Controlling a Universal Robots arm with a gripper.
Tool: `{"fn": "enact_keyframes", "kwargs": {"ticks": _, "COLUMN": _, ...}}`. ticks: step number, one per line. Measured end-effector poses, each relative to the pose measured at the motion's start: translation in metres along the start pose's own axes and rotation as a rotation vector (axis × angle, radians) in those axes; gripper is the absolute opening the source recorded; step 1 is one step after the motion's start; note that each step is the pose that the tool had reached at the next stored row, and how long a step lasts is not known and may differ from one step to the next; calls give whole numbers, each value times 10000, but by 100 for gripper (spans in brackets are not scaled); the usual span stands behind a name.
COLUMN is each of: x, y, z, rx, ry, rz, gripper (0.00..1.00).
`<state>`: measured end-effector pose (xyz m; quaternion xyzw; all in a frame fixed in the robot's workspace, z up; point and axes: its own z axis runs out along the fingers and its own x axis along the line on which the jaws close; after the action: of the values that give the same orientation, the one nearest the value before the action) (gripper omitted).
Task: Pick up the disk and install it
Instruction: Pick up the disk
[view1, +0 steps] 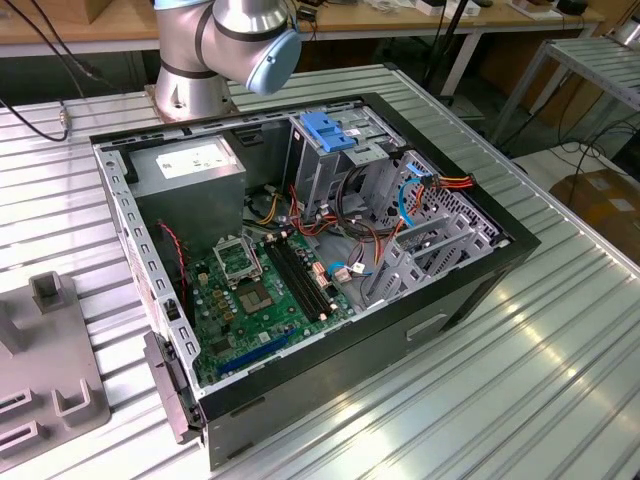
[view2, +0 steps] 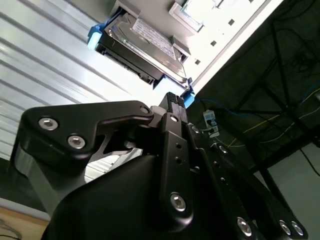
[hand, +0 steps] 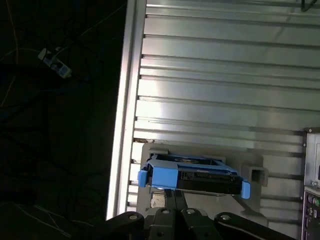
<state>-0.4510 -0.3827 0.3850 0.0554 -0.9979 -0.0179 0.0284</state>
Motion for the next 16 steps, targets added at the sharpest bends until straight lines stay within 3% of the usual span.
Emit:
{"fn": "enact_keyframes", "kwargs": {"ticks": 3, "x": 0, "y": 0, "z": 0, "rx": 46, "ry": 31, "rz": -838, "gripper": 10}}
{"fn": "enact_keyframes", "kwargs": {"ticks": 16, "x": 0, "y": 0, "z": 1, "rx": 137, "ry": 98, "rz": -2561, "gripper": 10}}
